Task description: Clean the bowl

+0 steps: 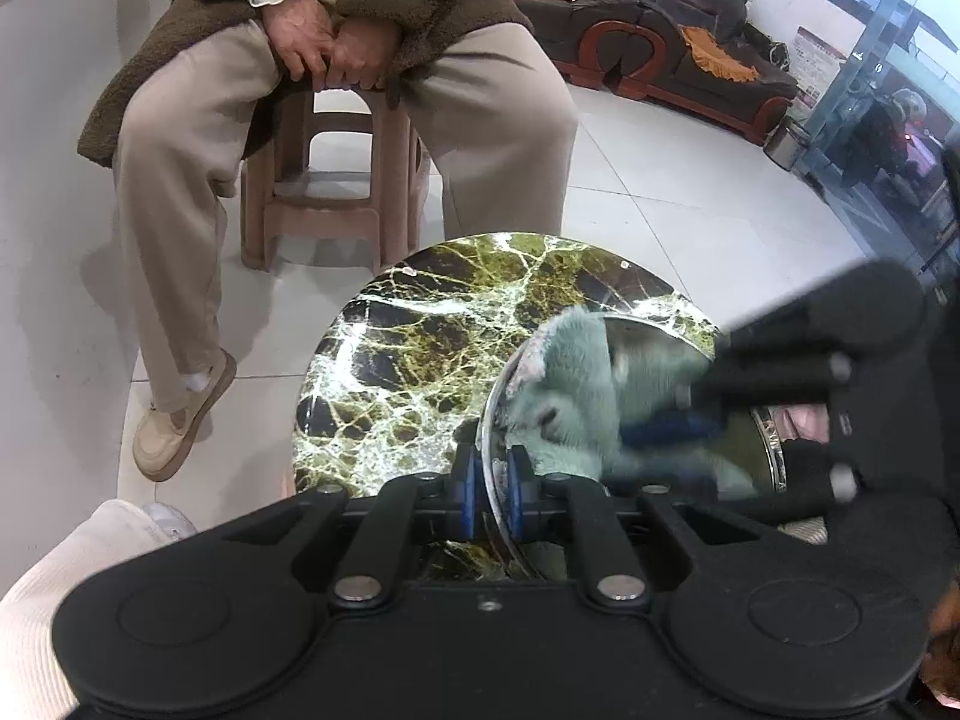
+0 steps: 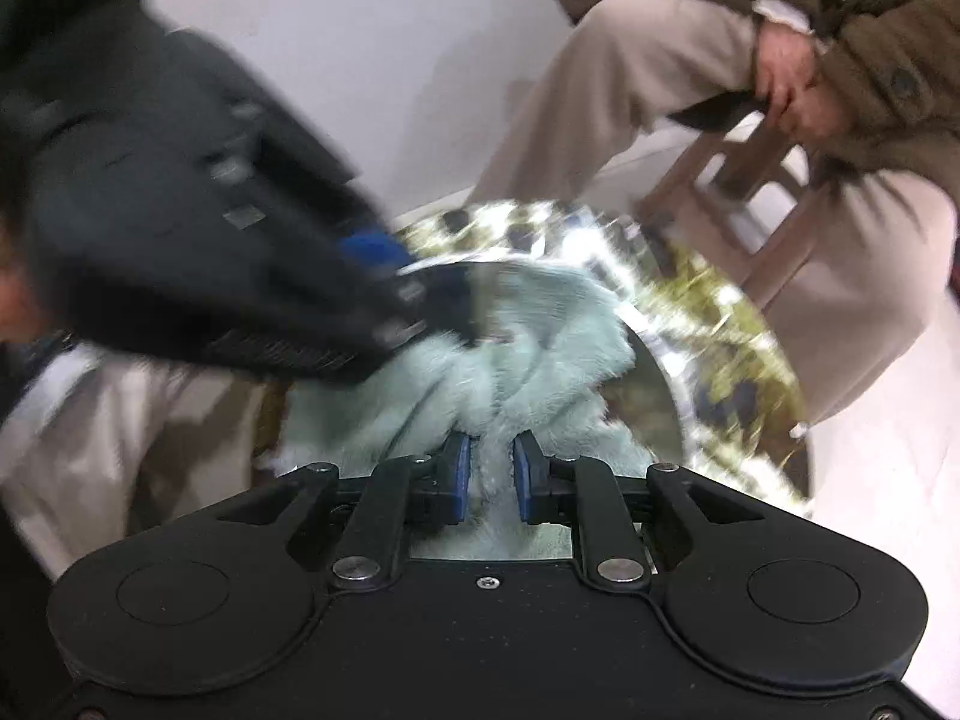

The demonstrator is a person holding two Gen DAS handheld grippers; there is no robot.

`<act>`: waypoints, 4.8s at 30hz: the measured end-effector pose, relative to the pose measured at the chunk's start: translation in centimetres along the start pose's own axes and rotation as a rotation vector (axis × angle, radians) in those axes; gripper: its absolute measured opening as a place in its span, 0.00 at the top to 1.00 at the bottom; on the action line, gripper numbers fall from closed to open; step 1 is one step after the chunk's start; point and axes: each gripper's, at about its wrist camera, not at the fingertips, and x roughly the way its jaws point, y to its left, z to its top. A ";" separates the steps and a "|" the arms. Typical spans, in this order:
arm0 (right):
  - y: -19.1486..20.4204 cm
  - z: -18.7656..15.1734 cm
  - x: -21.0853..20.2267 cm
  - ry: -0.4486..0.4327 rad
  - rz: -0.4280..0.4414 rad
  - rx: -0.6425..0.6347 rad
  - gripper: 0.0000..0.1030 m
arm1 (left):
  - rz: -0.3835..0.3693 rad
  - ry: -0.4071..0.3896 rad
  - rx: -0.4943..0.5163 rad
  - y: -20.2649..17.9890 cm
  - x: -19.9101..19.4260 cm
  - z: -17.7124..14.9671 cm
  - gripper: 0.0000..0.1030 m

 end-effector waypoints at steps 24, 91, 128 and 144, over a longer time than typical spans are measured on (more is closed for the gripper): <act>1.8 -1.6 -1.4 0.030 0.067 -0.025 0.85 | -0.005 0.006 0.008 0.0 0.5 0.2 0.89; 3.2 0.8 -1.4 0.031 0.088 -0.017 0.85 | -0.019 0.020 0.009 -0.1 0.6 -0.1 0.88; -4.7 -6.1 -5.6 -0.158 0.077 0.547 0.84 | -0.047 -0.035 0.023 0.3 0.5 1.7 0.92; -3.2 -8.0 -5.9 -0.200 0.037 0.758 0.78 | -0.133 -0.076 -0.034 1.4 -0.8 3.8 0.80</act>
